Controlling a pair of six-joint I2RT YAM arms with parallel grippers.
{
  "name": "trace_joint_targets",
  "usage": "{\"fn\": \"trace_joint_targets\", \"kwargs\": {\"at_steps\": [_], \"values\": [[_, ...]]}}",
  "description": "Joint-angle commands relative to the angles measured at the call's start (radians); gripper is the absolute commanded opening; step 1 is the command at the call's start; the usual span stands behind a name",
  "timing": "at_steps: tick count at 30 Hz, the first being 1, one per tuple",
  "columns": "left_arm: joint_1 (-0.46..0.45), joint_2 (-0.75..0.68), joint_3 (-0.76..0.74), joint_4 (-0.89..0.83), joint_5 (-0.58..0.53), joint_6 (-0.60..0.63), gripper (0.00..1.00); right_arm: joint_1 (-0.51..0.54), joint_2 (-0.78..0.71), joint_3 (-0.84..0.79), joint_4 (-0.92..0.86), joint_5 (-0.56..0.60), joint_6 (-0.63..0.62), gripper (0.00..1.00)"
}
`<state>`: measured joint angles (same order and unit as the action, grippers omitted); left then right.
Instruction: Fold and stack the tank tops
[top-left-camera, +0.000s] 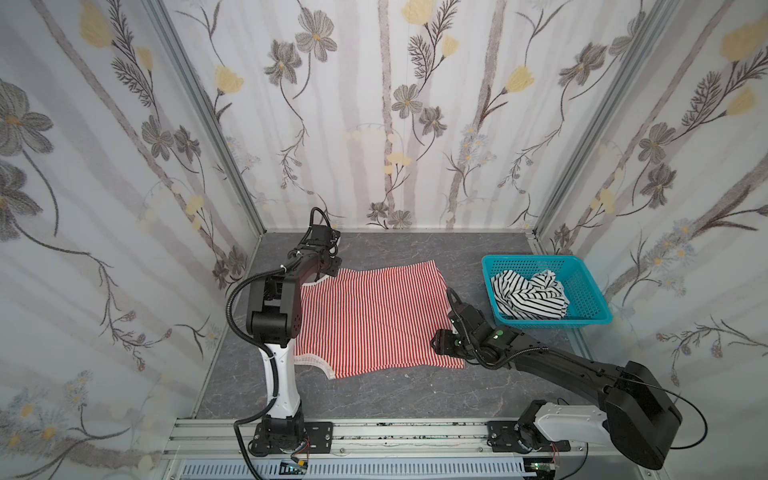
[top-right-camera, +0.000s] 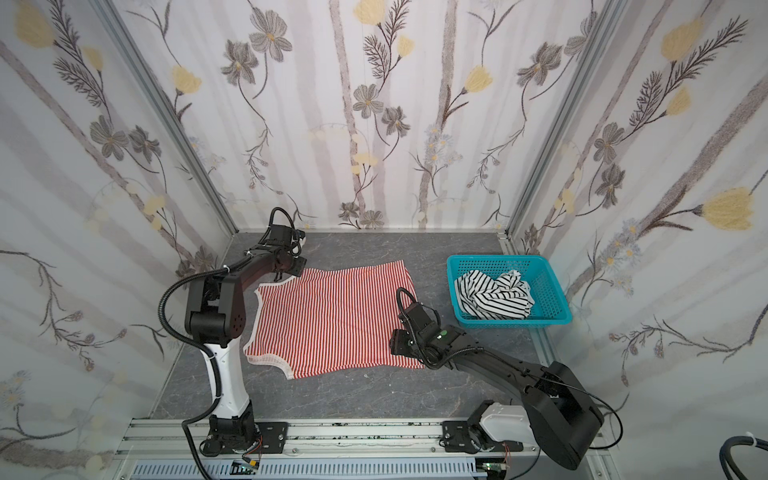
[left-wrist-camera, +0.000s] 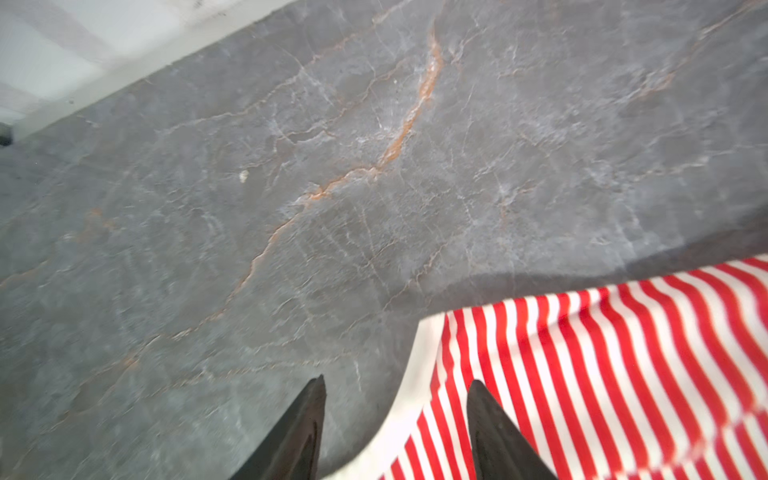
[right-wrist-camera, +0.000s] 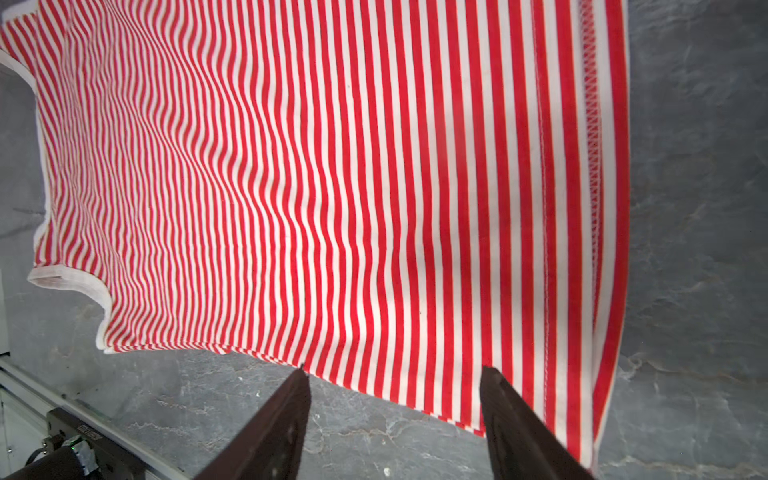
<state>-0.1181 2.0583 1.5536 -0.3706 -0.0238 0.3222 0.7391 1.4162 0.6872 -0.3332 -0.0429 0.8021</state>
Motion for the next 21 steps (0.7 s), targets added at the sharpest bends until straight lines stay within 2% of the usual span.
{"fn": "trace_joint_targets", "kwargs": {"at_steps": [1,6,12,16,21], "values": [[-0.007,-0.09,-0.075,0.0,0.046,-0.011,0.56,-0.026,0.011,0.025,0.003,0.031,-0.015,0.66],[-0.01,-0.221,-0.25,0.001,0.071,0.003,0.55,-0.091,0.097,0.059,0.024,0.047,-0.036,0.66],[0.003,-0.36,-0.489,0.005,0.078,0.045,0.43,-0.169,0.173,0.131,0.049,0.073,-0.058,0.66],[0.032,-0.425,-0.584,0.011,0.082,0.057,0.38,-0.196,0.251,0.171,0.064,0.051,-0.08,0.66],[0.08,-0.432,-0.644,0.024,0.1,0.069,0.36,-0.193,0.306,0.18,0.105,-0.004,-0.083,0.65]]}}
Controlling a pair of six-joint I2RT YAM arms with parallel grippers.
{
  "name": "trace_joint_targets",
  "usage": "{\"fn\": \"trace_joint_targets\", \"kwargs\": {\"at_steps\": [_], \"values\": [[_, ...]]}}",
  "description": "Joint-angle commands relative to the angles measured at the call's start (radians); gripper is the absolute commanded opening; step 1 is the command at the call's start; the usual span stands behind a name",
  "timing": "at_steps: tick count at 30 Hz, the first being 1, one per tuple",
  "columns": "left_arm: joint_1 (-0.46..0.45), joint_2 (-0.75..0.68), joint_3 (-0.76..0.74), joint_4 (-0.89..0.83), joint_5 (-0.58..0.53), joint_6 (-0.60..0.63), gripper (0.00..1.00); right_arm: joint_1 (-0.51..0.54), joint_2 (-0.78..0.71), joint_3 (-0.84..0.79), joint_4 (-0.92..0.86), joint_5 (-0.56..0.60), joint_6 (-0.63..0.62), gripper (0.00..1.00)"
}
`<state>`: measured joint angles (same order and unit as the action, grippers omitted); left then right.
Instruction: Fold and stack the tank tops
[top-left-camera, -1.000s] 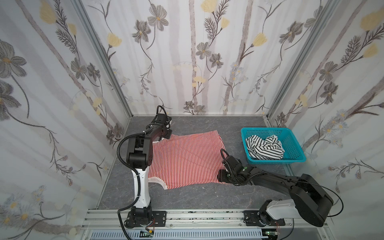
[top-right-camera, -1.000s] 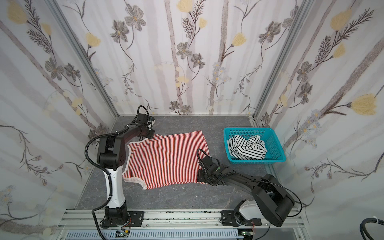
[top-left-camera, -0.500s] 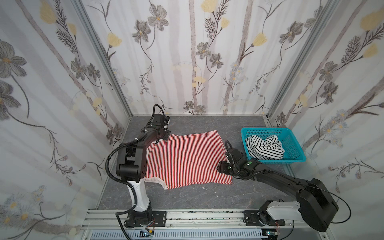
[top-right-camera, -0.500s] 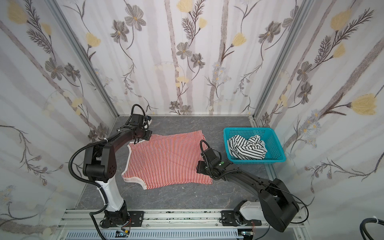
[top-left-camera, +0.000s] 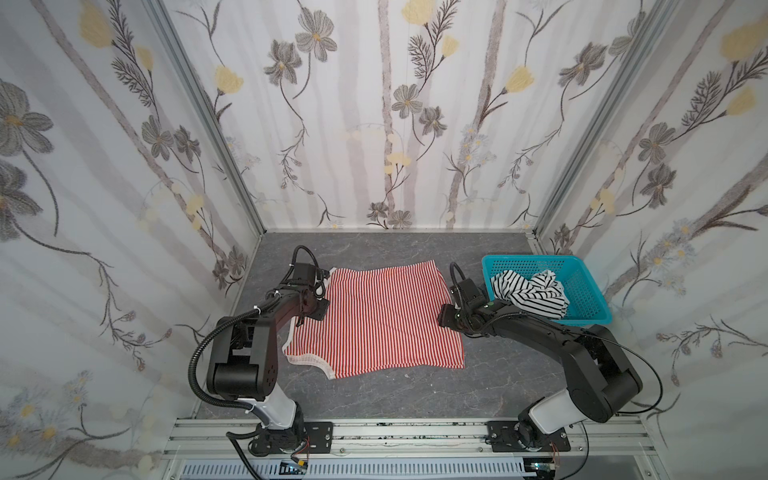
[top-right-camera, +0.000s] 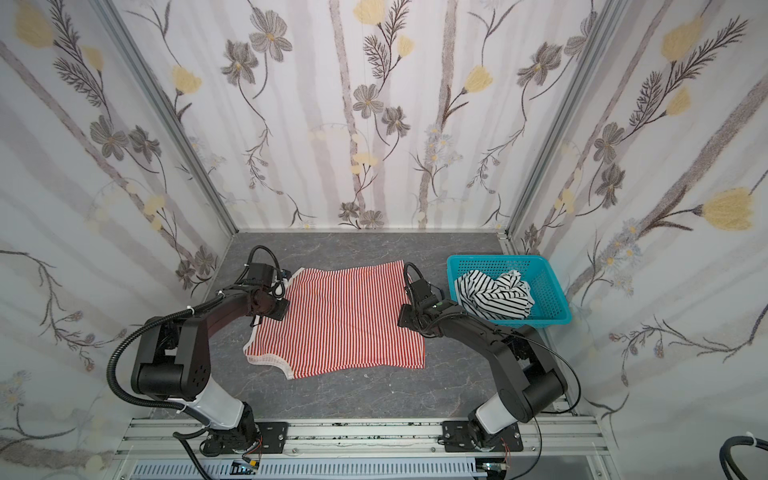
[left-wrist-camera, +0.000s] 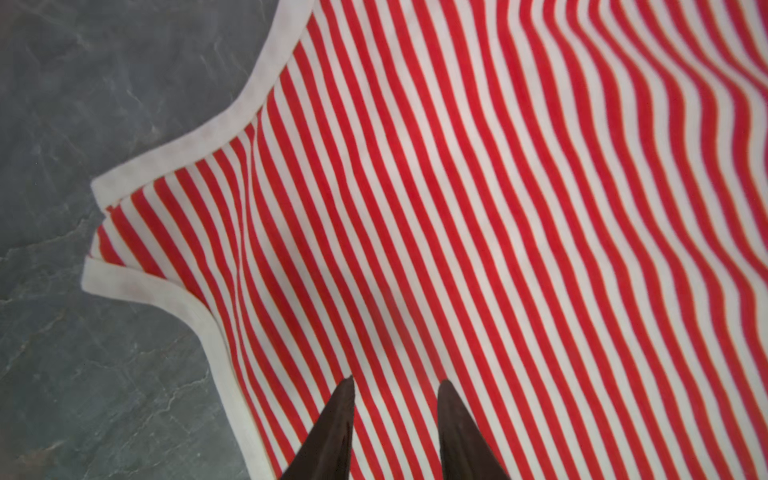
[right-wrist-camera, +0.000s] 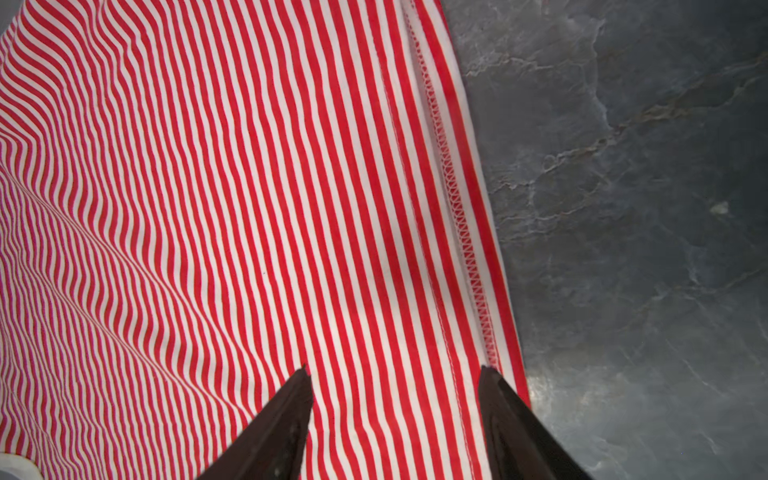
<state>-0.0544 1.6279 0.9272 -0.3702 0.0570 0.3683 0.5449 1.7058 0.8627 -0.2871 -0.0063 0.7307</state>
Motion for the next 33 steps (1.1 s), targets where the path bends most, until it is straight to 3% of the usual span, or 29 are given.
{"fn": "trace_joint_targets", "kwargs": {"at_steps": [1,6,17,27,33], "values": [[0.025,0.007,-0.022,0.03,0.02,0.026,0.36,0.0,0.02,-0.002,0.077,-0.061,-0.006,0.65],[0.06,0.076,-0.01,0.06,0.017,0.032,0.43,0.024,0.012,-0.048,0.139,-0.104,0.028,0.63],[0.066,0.22,0.134,0.067,-0.012,0.058,0.47,0.068,0.036,-0.145,0.199,-0.095,0.102,0.63],[0.067,0.145,0.104,0.067,-0.046,0.078,0.51,0.058,0.062,-0.126,0.165,-0.054,0.099,0.63],[0.063,0.025,0.082,0.065,0.012,0.024,0.59,0.106,-0.058,-0.116,0.176,-0.074,0.037,0.65]]}}
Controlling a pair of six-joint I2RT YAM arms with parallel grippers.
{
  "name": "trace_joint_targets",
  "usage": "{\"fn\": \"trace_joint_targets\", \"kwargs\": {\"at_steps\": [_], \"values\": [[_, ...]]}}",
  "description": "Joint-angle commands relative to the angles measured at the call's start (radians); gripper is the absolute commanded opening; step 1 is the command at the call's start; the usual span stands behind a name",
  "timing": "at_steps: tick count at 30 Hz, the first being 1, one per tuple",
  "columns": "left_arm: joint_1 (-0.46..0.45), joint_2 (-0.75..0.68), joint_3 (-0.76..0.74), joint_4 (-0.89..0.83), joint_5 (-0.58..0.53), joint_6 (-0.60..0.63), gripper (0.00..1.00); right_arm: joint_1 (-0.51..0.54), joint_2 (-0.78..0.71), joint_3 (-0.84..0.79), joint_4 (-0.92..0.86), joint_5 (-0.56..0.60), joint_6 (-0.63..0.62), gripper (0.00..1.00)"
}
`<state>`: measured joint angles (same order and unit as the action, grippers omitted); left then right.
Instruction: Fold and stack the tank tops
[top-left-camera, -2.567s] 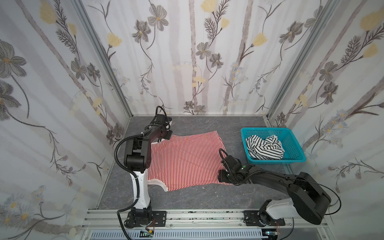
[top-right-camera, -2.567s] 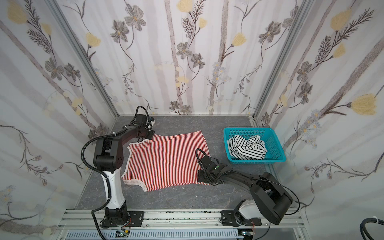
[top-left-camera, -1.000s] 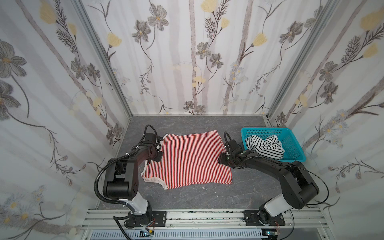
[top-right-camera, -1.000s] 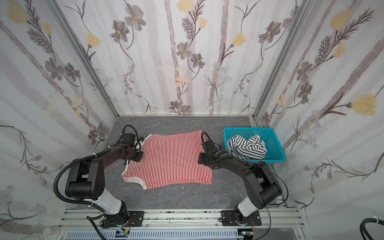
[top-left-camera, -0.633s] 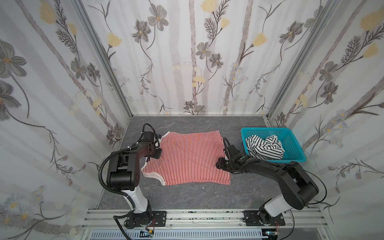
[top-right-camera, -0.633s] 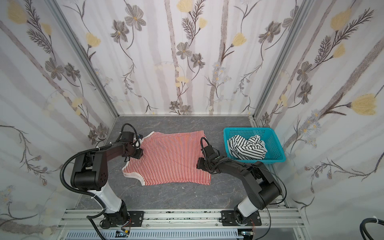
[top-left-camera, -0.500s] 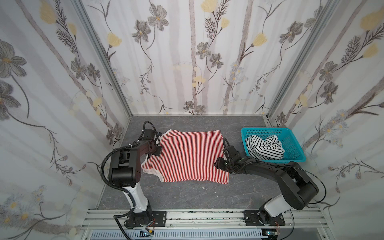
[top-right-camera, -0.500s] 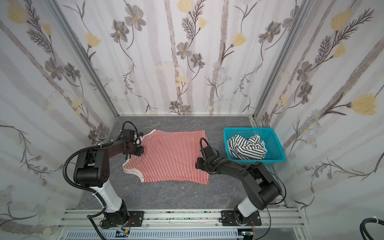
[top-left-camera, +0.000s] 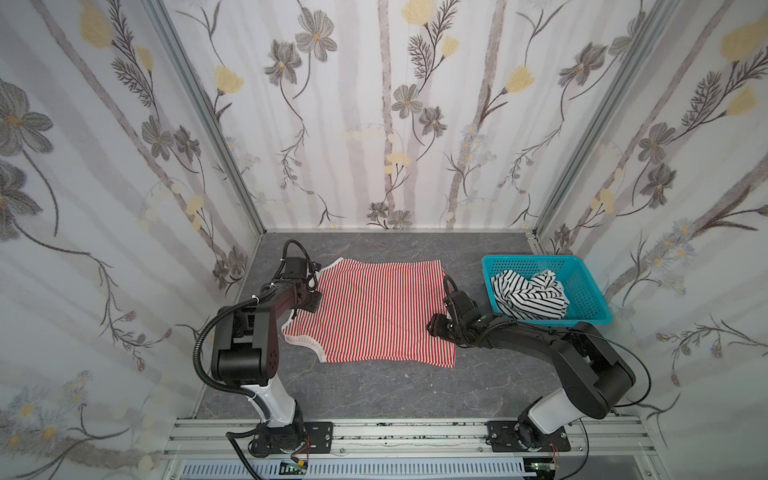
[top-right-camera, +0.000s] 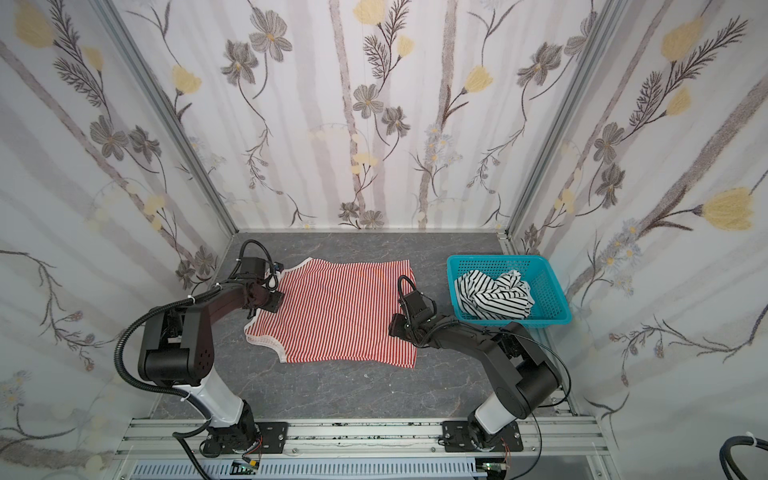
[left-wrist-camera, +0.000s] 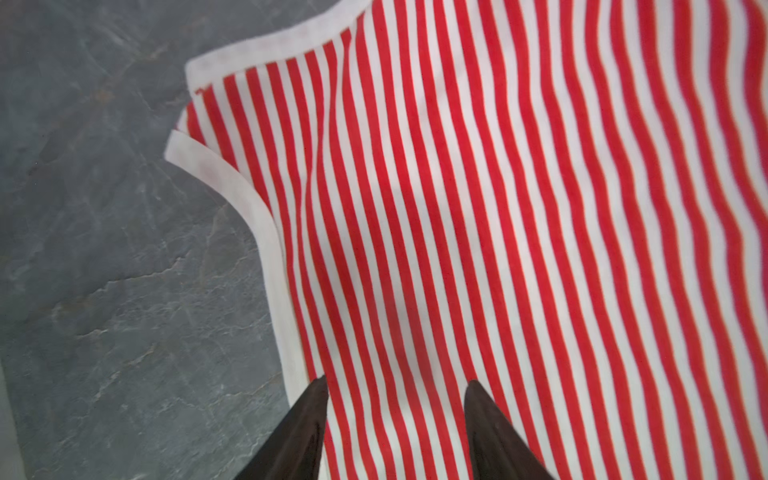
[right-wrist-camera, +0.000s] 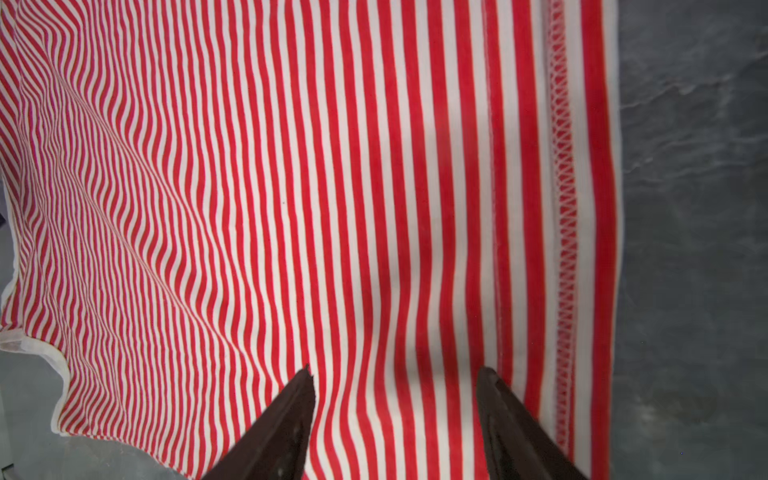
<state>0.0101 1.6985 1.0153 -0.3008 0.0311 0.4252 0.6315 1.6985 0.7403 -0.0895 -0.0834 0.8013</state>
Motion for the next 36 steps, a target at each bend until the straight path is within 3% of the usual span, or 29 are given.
{"fn": "trace_joint_targets", "kwargs": {"at_steps": [1,10,18,23,30,36], "values": [[-0.004,-0.072,-0.01,-0.004,0.049,-0.046,0.62,0.026,-0.074,0.038,-0.032,0.012,-0.036,0.66],[-0.045,-0.349,-0.143,-0.009,0.1,-0.094,0.68,0.05,-0.266,0.028,-0.168,0.105,-0.022,0.7],[-0.111,-0.541,-0.302,-0.045,0.097,-0.074,0.7,0.052,-0.475,-0.102,-0.261,0.17,0.094,0.82],[-0.132,-0.593,-0.354,-0.062,0.091,-0.08,0.7,0.065,-0.609,-0.172,-0.286,0.198,0.164,1.0],[-0.159,-0.632,-0.398,-0.091,0.116,-0.068,0.68,0.088,-0.658,-0.178,-0.388,0.215,0.208,0.95],[-0.203,-0.66,-0.44,-0.132,0.097,0.023,0.58,0.116,-0.716,-0.25,-0.377,0.2,0.283,0.84]]}}
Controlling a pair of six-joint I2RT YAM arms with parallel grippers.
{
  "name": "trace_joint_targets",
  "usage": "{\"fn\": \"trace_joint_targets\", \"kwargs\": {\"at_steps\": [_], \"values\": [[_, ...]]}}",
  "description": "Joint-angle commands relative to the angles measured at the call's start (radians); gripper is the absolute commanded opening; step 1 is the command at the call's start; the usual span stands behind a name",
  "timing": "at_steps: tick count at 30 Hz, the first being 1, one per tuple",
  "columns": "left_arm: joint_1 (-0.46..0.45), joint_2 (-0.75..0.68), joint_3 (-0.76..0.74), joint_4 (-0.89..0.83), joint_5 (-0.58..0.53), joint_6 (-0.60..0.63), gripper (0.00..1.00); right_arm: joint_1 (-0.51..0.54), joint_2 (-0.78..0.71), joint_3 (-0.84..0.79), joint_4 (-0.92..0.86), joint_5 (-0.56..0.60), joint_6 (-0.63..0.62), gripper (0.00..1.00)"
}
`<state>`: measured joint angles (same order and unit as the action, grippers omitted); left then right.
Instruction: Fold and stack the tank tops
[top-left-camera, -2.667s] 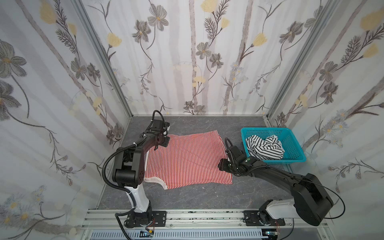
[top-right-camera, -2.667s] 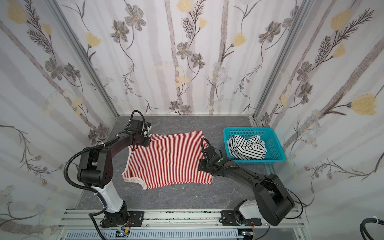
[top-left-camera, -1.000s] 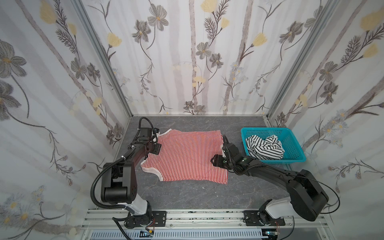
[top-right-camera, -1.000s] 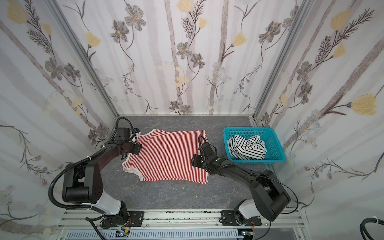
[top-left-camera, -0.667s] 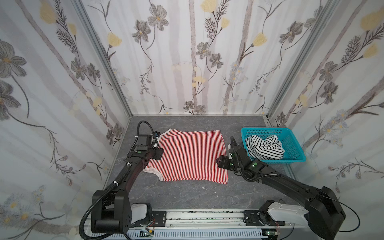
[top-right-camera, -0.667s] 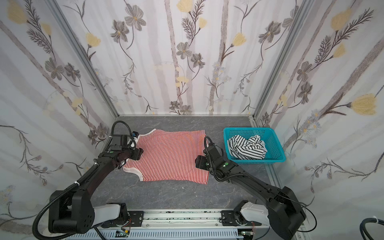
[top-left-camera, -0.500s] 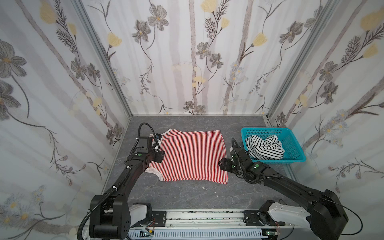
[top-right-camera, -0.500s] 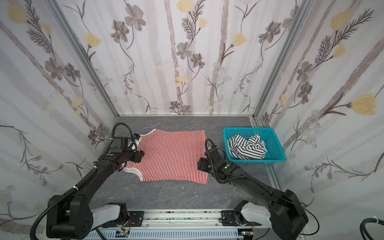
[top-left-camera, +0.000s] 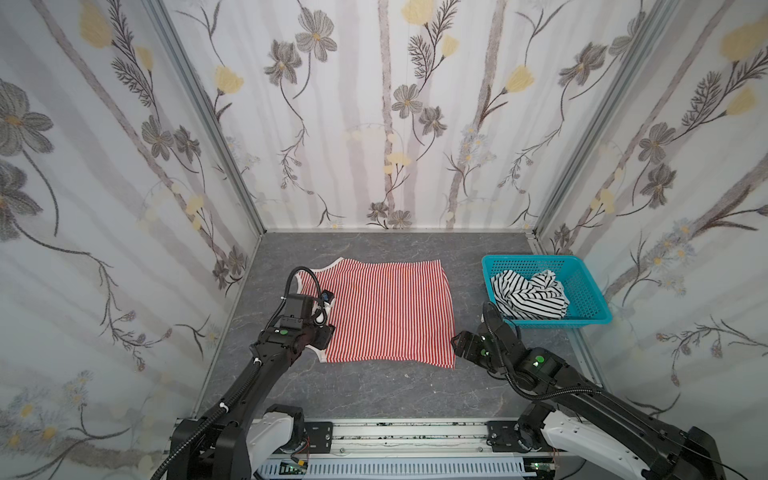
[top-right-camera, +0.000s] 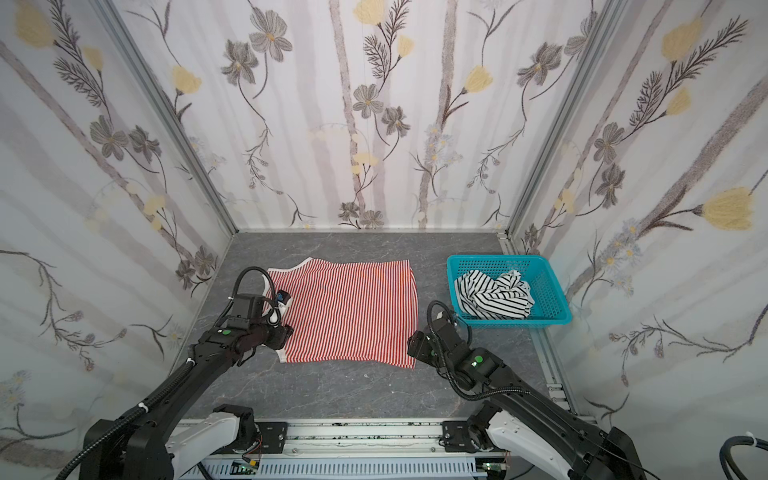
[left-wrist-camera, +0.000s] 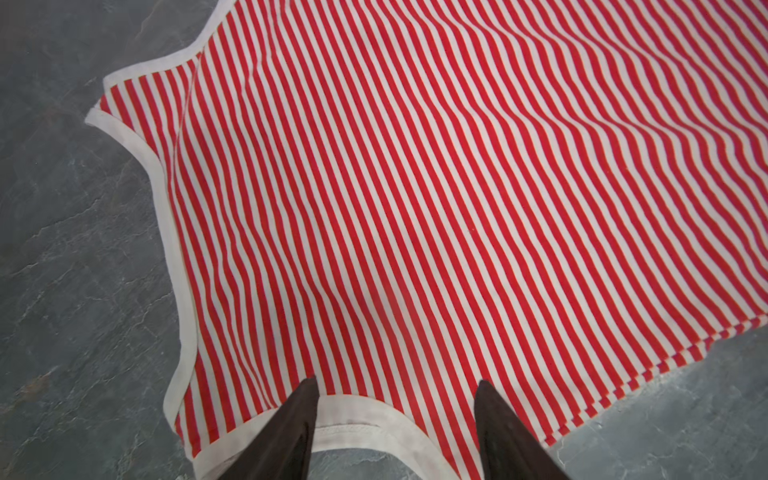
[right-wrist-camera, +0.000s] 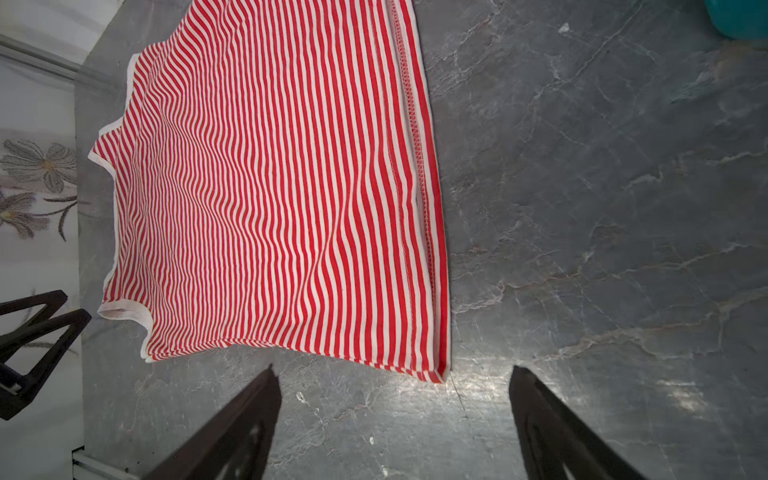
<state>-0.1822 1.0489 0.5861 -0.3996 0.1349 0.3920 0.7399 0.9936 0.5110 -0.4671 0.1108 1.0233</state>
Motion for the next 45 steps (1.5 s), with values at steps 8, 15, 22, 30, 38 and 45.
{"fn": "trace_joint_targets", "kwargs": {"at_steps": [8,15,22,30,38,45], "values": [[-0.064,0.0,-0.044,-0.106,-0.015,0.124,0.43,0.036,0.061,-0.07,0.09,-0.067,0.105,0.74],[-0.069,0.027,-0.04,-0.108,-0.024,0.14,0.4,0.056,0.178,-0.074,0.208,-0.113,0.119,0.49],[-0.069,0.002,-0.057,-0.11,-0.034,0.139,0.41,0.056,0.26,-0.096,0.297,-0.141,0.15,0.45],[-0.068,0.004,-0.06,-0.108,-0.027,0.142,0.42,0.057,0.292,-0.077,0.258,-0.125,0.158,0.34],[-0.069,0.005,-0.061,-0.106,-0.017,0.142,0.42,0.058,0.245,-0.082,0.213,-0.109,0.169,0.34],[-0.069,0.001,-0.065,-0.106,-0.018,0.144,0.42,0.058,0.276,-0.097,0.238,-0.111,0.17,0.34]]}}
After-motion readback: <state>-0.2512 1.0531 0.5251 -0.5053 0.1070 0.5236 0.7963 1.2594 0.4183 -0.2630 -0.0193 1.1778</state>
